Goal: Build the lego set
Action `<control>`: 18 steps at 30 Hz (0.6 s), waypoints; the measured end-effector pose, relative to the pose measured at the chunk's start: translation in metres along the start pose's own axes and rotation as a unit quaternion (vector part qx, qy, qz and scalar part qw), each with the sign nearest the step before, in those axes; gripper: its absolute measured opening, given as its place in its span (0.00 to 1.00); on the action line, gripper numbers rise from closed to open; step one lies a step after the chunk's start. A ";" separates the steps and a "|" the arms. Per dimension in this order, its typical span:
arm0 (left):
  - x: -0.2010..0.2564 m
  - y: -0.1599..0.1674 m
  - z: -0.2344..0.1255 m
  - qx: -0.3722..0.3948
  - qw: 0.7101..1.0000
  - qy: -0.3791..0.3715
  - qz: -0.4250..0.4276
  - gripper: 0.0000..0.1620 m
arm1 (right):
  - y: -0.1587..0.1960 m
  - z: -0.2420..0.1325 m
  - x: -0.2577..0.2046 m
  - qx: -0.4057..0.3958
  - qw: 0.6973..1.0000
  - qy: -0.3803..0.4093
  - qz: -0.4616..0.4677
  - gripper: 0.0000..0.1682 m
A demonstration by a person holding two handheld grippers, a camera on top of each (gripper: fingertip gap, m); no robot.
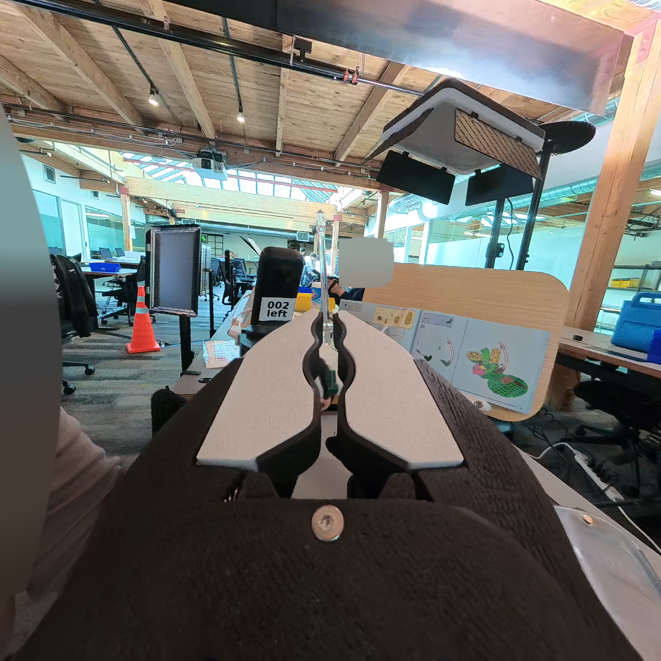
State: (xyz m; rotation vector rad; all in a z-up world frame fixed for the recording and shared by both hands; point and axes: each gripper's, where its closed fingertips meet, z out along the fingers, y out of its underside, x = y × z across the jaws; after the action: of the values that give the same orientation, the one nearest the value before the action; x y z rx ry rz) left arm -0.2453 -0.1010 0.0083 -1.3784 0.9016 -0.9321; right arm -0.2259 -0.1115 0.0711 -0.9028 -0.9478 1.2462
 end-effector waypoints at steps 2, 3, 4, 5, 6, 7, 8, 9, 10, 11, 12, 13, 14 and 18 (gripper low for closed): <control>-0.007 -0.001 -0.007 0.000 1.000 -0.026 0.005 0.04 | -0.002 -0.002 -0.003 -0.001 1.000 -0.006 -0.003 0.01; -0.008 -0.004 -0.010 0.009 0.999 -0.031 0.005 0.04 | -0.003 -0.003 -0.004 -0.001 1.000 -0.009 -0.003 0.01; -0.006 -0.007 -0.013 0.019 0.999 -0.028 0.003 0.04 | -0.004 -0.004 -0.004 0.002 1.000 -0.010 -0.002 0.01; -0.004 -0.010 -0.015 0.029 0.999 -0.021 0.001 0.04 | -0.006 -0.005 -0.004 0.004 1.000 -0.011 -0.001 0.01; -0.002 -0.013 -0.016 0.038 0.999 -0.015 0.001 0.04 | -0.006 -0.006 -0.003 0.006 1.000 -0.012 0.001 0.01; -0.001 -0.015 -0.017 0.045 0.999 -0.012 0.000 0.04 | -0.007 -0.007 -0.003 0.007 1.000 -0.012 0.004 0.01; -0.002 -0.017 -0.017 0.050 0.999 -0.012 -0.002 0.04 | -0.007 -0.007 -0.002 0.009 1.000 -0.011 0.006 0.01; -0.003 -0.016 -0.017 0.050 0.999 -0.013 -0.005 0.04 | -0.008 -0.007 -0.001 0.012 1.000 -0.009 0.007 0.01; -0.004 -0.015 -0.017 0.048 0.999 -0.013 -0.008 0.04 | -0.008 -0.008 0.000 0.014 1.000 -0.007 0.009 0.01; -0.004 -0.014 -0.016 0.047 0.999 -0.011 -0.011 0.04 | -0.008 -0.007 0.000 0.015 1.000 -0.006 0.012 0.01; -0.004 -0.014 -0.016 0.048 0.999 -0.006 -0.013 0.04 | -0.008 -0.007 0.001 0.015 1.000 -0.007 0.016 0.01; -0.003 -0.015 -0.016 0.052 0.999 0.000 -0.015 0.04 | -0.008 -0.007 0.000 0.016 1.000 -0.009 0.019 0.01; -0.002 -0.016 -0.016 0.056 0.998 0.006 -0.016 0.04 | -0.007 -0.006 0.000 0.017 1.000 -0.012 0.020 0.01; -0.002 -0.023 -0.015 0.071 0.997 -0.009 0.013 0.04 | -0.008 -0.007 -0.002 0.017 1.000 -0.015 0.018 0.01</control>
State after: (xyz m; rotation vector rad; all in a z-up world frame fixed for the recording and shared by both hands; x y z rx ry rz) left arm -0.2606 -0.1046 0.0308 -1.2494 0.8219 -0.9444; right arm -0.2170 -0.1149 0.0764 -0.8795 -0.9354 1.3065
